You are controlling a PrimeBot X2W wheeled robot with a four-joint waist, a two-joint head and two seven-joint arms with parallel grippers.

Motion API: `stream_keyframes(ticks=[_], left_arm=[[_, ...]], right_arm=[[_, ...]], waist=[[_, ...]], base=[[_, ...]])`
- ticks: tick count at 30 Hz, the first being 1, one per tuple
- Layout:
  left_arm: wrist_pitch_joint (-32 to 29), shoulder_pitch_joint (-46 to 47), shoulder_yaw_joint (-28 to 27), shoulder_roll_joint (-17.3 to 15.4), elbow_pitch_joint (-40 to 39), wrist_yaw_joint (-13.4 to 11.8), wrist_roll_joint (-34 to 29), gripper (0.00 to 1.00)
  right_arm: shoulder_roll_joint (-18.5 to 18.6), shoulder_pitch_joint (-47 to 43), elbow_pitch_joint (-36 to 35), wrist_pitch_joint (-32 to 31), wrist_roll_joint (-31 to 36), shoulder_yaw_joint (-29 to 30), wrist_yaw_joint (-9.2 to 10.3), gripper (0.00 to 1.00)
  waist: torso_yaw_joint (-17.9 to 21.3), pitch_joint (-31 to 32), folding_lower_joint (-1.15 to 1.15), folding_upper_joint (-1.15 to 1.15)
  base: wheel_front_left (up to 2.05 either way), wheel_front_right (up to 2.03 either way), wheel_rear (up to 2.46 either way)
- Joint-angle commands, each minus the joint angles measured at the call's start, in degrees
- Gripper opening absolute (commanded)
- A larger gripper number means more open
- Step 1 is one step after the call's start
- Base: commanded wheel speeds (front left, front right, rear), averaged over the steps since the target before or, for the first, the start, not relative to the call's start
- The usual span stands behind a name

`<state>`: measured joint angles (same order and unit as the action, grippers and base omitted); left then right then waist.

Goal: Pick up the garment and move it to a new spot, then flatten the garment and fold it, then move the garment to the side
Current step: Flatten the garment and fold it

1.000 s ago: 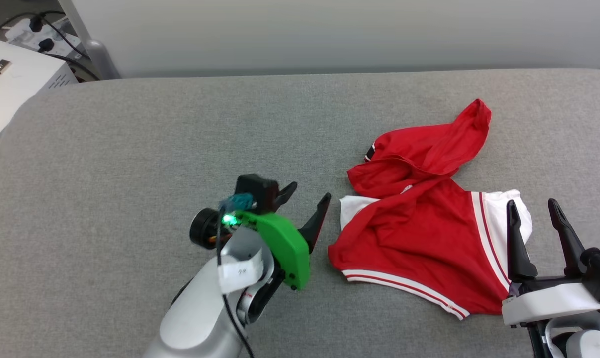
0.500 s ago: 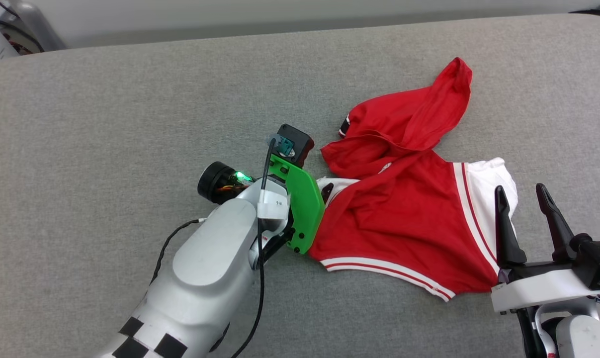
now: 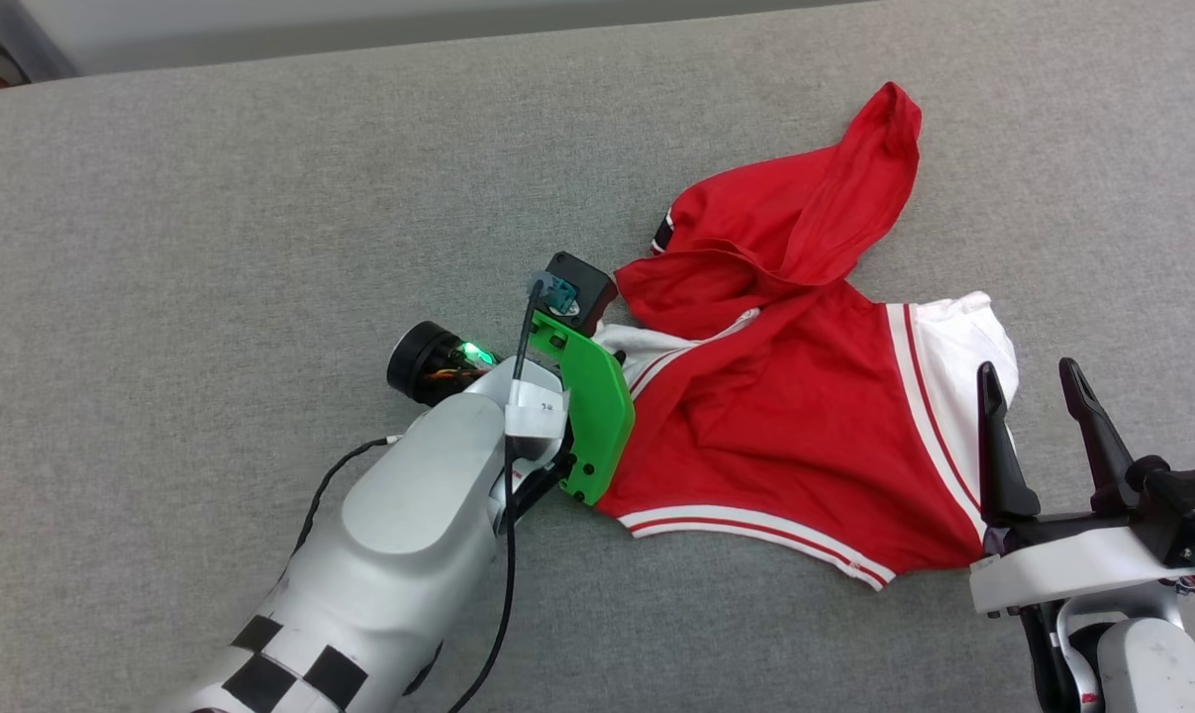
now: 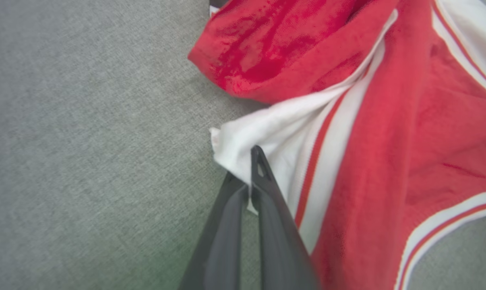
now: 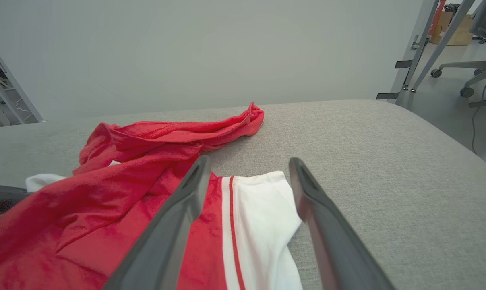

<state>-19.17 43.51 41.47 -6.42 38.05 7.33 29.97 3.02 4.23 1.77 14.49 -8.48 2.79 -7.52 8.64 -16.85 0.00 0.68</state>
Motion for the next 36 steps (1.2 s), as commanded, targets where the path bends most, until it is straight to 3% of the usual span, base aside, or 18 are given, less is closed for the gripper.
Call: stream_keyframes(ticks=[1,8,16,24,29,30,31,36], left_arm=[[1.51,0.55,-0.53,-0.46,0.49,0.02,0.27,0.0],[8.25,-2.79,-2.82,-0.91,0.5,-1.11,1.97,0.0],[13.8,-8.38,-7.17,-5.64,-4.11,-4.91,3.79,0.0],[13.72,-16.58,-11.48,-11.38,-8.86,-9.3,6.75,0.0],[13.33,-22.48,-13.08,-12.99,-9.65,-11.17,8.96,0.0],[13.42,-23.51,-13.2,-13.2,-9.57,-11.49,9.16,0.37],[13.77,-24.18,-13.4,-13.26,-9.5,-11.86,9.28,1.0],[17.34,-26.55,-14.41,-13.23,-9.49,-12.99,9.47,1.0]], right_arm=[[-0.1,0.82,0.24,0.5,0.05,-0.17,0.03,1.0],[-0.11,-0.54,1.31,0.51,0.65,0.56,0.03,1.0],[0.02,-2.81,2.69,0.23,0.97,0.92,0.03,1.0],[0.04,-3.91,3.25,-1.24,0.81,0.48,0.03,1.0],[0.13,-4.04,3.62,-2.12,0.56,0.16,0.03,1.0],[0.17,-4.04,3.71,-2.21,0.53,0.11,0.03,1.0],[0.2,-4.04,3.8,-2.27,0.5,0.07,0.03,1.0],[0.42,-4.28,4.31,-2.63,0.25,-0.08,0.03,1.0]], waist=[[-0.81,0.93,0.0,-0.68],[-4.82,5.75,0.0,-0.68],[-10.71,10.92,0.0,-0.68],[-13.7,12.38,0.0,-0.68],[-14.14,12.35,0.0,-0.68],[-14.18,12.37,0.0,-0.68],[-14.2,12.42,0.0,-0.68],[-14.43,13.48,0.0,-0.68]], base=[[0.0,0.0,0.0],[0.0,0.0,0.0],[0.0,0.0,0.0],[0.0,0.0,0.0],[0.0,0.0,0.0],[0.0,0.0,0.0],[0.0,0.0,0.0],[0.0,0.0,0.0]])
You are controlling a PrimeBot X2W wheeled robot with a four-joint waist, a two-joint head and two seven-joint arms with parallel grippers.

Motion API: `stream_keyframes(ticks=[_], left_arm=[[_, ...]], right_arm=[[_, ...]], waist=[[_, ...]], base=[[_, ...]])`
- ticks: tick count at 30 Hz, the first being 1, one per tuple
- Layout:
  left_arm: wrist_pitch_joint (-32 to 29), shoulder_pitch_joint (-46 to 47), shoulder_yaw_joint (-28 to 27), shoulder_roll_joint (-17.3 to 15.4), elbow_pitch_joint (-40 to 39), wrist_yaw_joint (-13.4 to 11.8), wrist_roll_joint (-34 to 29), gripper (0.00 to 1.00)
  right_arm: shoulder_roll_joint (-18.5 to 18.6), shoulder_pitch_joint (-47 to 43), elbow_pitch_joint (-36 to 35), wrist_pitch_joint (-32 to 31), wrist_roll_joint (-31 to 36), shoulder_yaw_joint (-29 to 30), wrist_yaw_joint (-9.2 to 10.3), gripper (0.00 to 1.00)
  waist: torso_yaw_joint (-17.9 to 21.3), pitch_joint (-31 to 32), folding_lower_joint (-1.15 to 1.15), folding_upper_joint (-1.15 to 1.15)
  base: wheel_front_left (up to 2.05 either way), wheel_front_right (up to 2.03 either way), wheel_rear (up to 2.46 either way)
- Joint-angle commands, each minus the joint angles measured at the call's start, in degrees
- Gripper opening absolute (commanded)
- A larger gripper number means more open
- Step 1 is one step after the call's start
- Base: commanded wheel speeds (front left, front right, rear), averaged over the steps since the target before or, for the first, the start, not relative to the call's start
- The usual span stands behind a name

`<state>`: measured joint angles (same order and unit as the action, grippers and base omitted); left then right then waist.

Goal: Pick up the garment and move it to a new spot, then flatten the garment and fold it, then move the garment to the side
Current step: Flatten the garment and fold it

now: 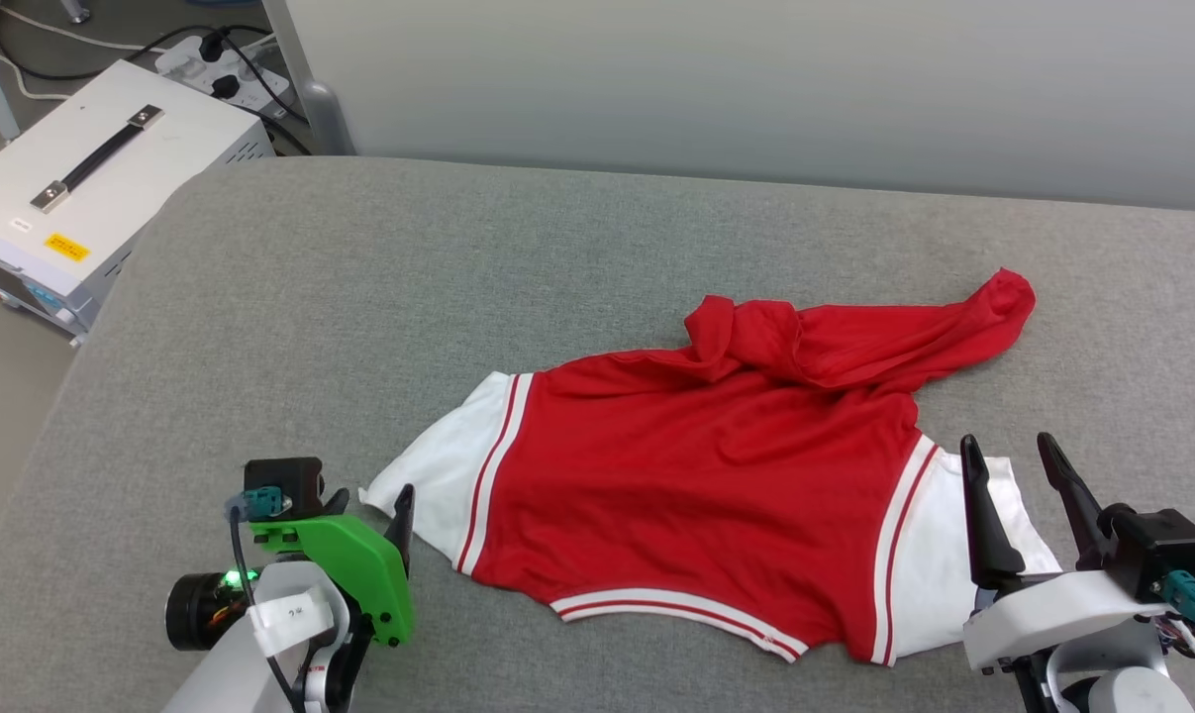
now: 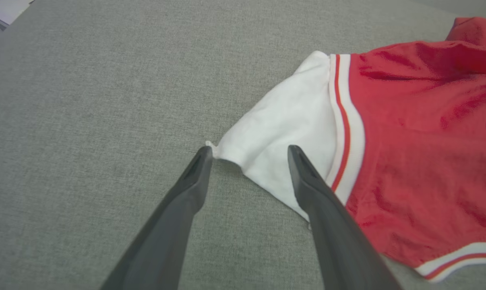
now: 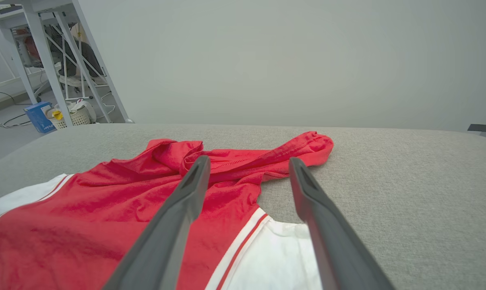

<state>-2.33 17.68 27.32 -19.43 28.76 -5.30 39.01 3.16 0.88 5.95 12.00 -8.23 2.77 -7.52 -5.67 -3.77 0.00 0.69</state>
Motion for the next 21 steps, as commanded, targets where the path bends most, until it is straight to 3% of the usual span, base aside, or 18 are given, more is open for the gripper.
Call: stream_keyframes(ticks=[1,8,13,16,20,21], left_arm=[[1.73,-0.94,-0.55,-0.27,-0.37,-0.5,0.3,1.0],[15.02,-2.86,-1.38,-1.67,-4.62,1.83,-3.15,1.0],[17.27,-6.8,-4.96,-1.91,-13.48,2.87,-8.96,1.0],[17.3,-11.92,-9.08,-0.1,-22.04,4.54,-14.66,1.0],[17.32,-17.83,-13.67,3.59,-27.46,7.07,-19.33,1.0],[17.32,-19.6,-15.58,6.02,-28.56,9.11,-22.21,1.0]], right_arm=[[0.33,-1.04,0.18,-0.22,-0.04,-0.08,0.03,1.0],[0.68,-2.48,-0.31,-0.72,-0.31,-0.35,0.03,1.0],[0.8,-3.76,-1.22,-1.2,-0.64,-0.61,0.03,1.0],[1.06,-4.53,-1.94,-1.65,-0.72,-0.76,0.03,1.0],[1.85,-5.38,-2.64,-3.77,-0.65,-1.06,0.03,1.0],[3.62,-6.05,-3.02,-8.59,-0.06,-1.71,0.03,1.0]], waist=[[-0.19,0.74,0.0,-0.69],[-0.46,3.97,0.0,-0.69],[-0.35,5.51,0.0,-0.69],[-0.37,5.78,0.0,-0.69],[-0.64,5.41,0.0,-0.69],[-1.2,4.67,0.0,-0.69]], base=[[0.0,0.0,0.0],[0.0,0.0,0.0],[0.0,0.0,0.0],[0.0,0.0,0.0],[0.0,0.0,0.0],[0.0,0.0,0.0]])
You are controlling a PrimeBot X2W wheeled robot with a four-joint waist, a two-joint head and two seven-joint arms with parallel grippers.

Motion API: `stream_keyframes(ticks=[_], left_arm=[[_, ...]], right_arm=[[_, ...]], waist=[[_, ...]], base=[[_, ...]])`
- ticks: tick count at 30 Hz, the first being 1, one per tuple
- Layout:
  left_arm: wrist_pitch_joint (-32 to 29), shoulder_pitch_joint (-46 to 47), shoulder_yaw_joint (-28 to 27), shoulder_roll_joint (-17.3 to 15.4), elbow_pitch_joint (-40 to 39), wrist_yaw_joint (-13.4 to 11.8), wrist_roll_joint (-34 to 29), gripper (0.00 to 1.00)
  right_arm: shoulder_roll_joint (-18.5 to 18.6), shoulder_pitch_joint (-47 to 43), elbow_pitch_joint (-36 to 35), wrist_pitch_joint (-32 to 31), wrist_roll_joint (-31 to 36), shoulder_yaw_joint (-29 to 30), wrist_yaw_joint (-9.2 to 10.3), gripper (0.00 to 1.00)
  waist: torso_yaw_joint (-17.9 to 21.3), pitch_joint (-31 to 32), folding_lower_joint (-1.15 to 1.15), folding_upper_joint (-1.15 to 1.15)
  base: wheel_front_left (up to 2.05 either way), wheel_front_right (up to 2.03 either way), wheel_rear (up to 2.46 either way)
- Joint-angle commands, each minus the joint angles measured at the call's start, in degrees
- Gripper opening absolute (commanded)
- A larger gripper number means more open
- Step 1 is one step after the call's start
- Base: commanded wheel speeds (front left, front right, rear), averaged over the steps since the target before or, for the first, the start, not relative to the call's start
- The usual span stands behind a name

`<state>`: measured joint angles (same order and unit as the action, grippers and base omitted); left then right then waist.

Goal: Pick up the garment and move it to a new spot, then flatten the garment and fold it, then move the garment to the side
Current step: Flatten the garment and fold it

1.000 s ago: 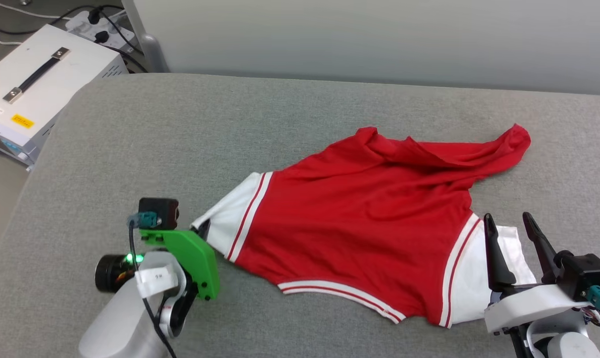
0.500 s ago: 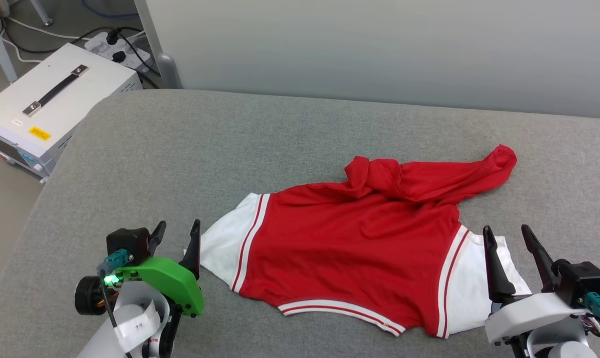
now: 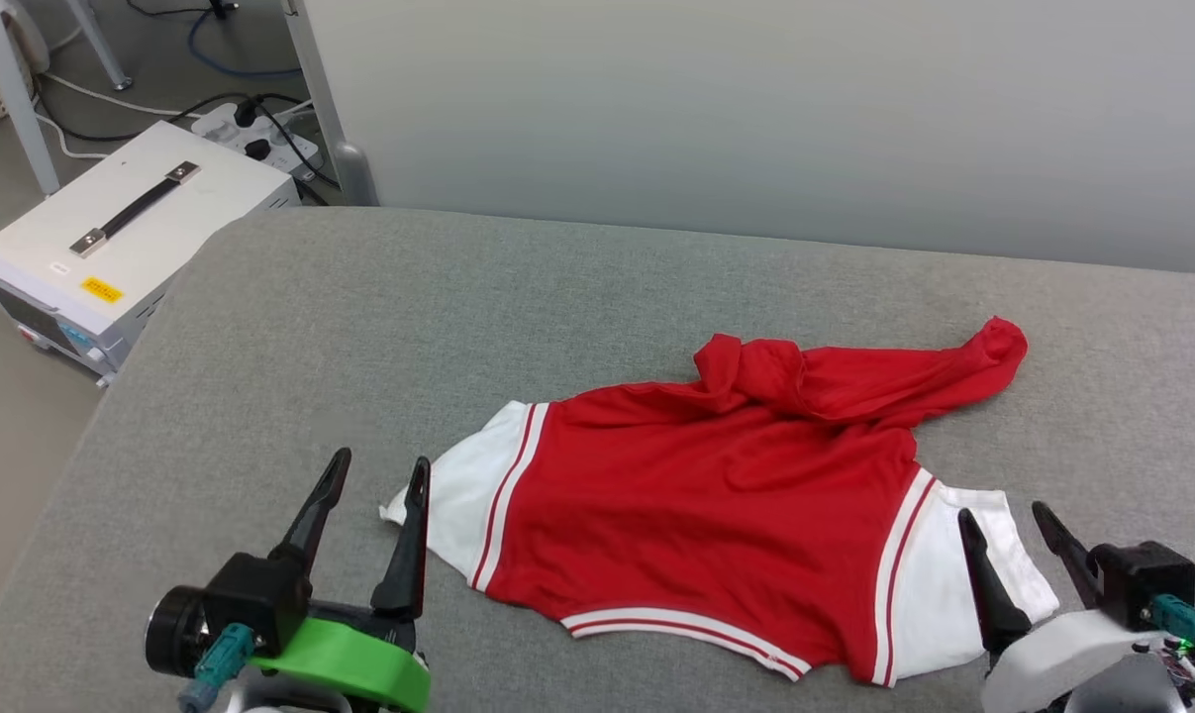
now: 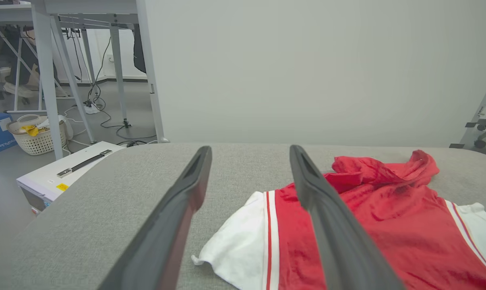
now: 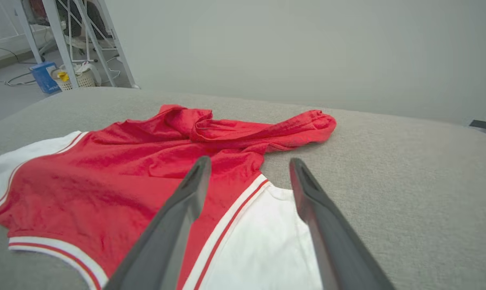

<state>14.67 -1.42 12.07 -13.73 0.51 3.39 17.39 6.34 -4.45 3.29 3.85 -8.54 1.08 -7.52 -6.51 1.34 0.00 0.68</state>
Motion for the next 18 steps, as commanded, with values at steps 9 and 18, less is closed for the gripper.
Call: stream_keyframes(ticks=[9,18], left_arm=[[0.32,1.28,-4.27,4.59,-0.29,3.72,-4.69,1.0],[0.32,3.9,-1.96,5.19,2.35,4.07,-4.08,1.0]], right_arm=[[5.34,0.51,-5.12,-31.44,-1.81,5.04,0.03,1.0],[7.03,4.55,-2.69,-44.92,-2.22,6.87,0.03,1.0]], waist=[[-1.79,-4.07,0.0,-0.68],[-4.24,-7.46,0.0,-0.68]], base=[[0.0,0.0,0.0],[0.0,0.0,0.0]])
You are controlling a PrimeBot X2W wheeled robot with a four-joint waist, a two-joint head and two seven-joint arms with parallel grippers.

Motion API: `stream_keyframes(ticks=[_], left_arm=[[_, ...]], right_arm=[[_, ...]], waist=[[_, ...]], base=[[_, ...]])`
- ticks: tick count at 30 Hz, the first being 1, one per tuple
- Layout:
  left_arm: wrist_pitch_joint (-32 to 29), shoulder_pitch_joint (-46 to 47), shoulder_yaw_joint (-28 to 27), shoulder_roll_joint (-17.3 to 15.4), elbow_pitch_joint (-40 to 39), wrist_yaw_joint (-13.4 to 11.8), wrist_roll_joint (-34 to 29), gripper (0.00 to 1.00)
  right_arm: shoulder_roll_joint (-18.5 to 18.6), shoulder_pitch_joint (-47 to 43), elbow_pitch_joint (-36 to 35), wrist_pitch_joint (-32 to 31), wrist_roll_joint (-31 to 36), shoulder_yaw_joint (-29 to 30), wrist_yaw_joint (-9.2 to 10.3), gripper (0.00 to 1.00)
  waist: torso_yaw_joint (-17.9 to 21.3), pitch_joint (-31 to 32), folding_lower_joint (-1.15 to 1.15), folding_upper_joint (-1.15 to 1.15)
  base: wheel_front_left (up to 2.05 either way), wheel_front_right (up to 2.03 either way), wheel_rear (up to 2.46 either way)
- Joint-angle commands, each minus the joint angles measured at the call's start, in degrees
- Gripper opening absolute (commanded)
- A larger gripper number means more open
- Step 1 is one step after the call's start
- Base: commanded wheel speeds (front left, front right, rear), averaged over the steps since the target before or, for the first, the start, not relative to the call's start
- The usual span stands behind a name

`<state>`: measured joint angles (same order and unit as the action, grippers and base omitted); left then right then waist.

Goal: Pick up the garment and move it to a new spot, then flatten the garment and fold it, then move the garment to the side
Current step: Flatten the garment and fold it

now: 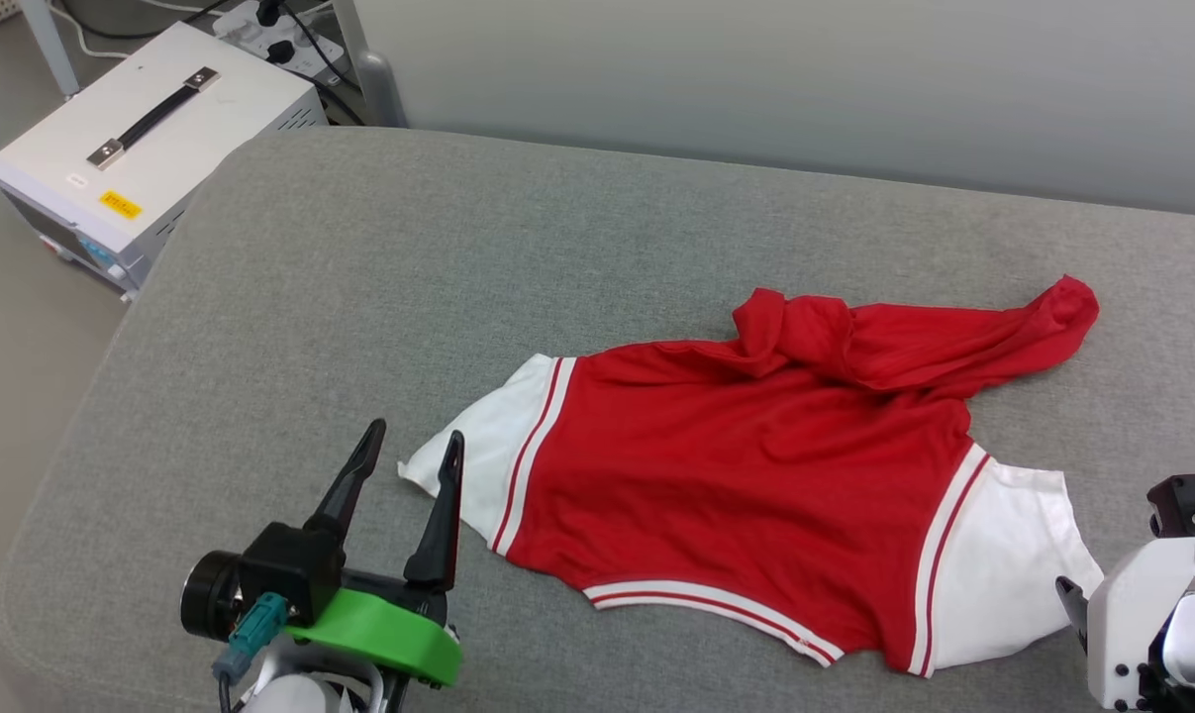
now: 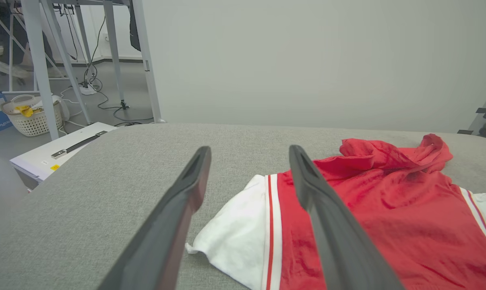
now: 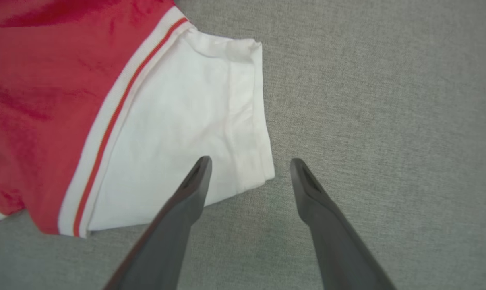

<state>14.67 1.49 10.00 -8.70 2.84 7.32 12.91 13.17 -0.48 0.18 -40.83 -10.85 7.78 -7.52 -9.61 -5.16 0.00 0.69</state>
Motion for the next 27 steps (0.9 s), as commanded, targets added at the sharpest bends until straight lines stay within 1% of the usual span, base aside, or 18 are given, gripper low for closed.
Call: stream_keyframes(ticks=[1,5,10,11,12,13,19,23,26,27], left_arm=[[0.32,1.23,0.39,0.07,0.08,0.14,0.51,1.0],[0.32,1.95,0.76,-0.41,0.19,0.15,0.87,1.0],[0.32,2.54,0.67,-0.8,-0.12,0.15,1.12,1.0],[0.32,2.58,0.65,-0.84,-0.11,0.16,1.1,1.0],[0.32,2.61,0.65,-0.88,-0.07,0.16,1.09,1.0],[0.32,2.56,0.55,-0.94,0.05,0.16,1.12,1.0],[0.32,2.15,0.33,-0.76,0.22,0.16,1.49,1.0],[0.32,1.79,0.54,-0.71,0.63,0.16,1.67,1.0],[0.32,1.46,0.84,-0.83,1.1,0.16,1.93,1.0],[0.32,1.34,1.17,-0.94,1.45,0.16,2.09,1.0]], right_arm=[[0.16,0.83,1.22,-0.62,0.08,0.39,0.03,1.0],[-0.08,1.49,4.73,-1.26,0.79,1.22,0.03,1.0],[-0.42,2.14,8.77,-0.23,1.51,1.4,0.03,1.0],[-0.52,2.31,9.43,0.05,1.42,1.32,0.03,0.94],[-0.57,2.53,10.17,0.46,1.35,1.22,0.03,0.4],[-0.01,2.9,11.59,1.31,1.24,1.11,0.03,0.0],[2.08,3.45,12.22,2.74,2.01,4.77,0.03,0.0],[4.4,2.89,12.46,2.79,2.89,8.0,0.03,0.0],[4.7,2.66,12.81,2.79,2.44,8.72,0.03,0.0],[4.75,2.66,12.6,3.41,2.49,8.78,0.03,0.94]], waist=[[-1.44,-1.16,0.0,-0.69],[-2.61,-1.92,0.0,-0.69],[-3.31,-2.83,0.0,-0.69],[-3.34,-2.92,0.0,-0.69],[-3.36,-3.0,0.0,-0.69],[-3.2,-2.93,0.0,-0.69],[-2.08,-1.67,0.0,-0.69],[-1.32,-0.71,0.0,-0.69],[-0.63,-0.19,0.0,-0.69],[-0.43,-0.11,0.0,-0.69]], base=[[0.0,0.0,0.0],[0.0,0.0,0.0],[0.0,0.0,0.0],[0.0,0.0,0.0],[0.0,0.0,0.0],[0.0,0.0,0.0],[0.0,0.0,0.0],[0.0,0.0,0.0],[0.0,0.0,0.0],[0.0,0.0,0.0]])
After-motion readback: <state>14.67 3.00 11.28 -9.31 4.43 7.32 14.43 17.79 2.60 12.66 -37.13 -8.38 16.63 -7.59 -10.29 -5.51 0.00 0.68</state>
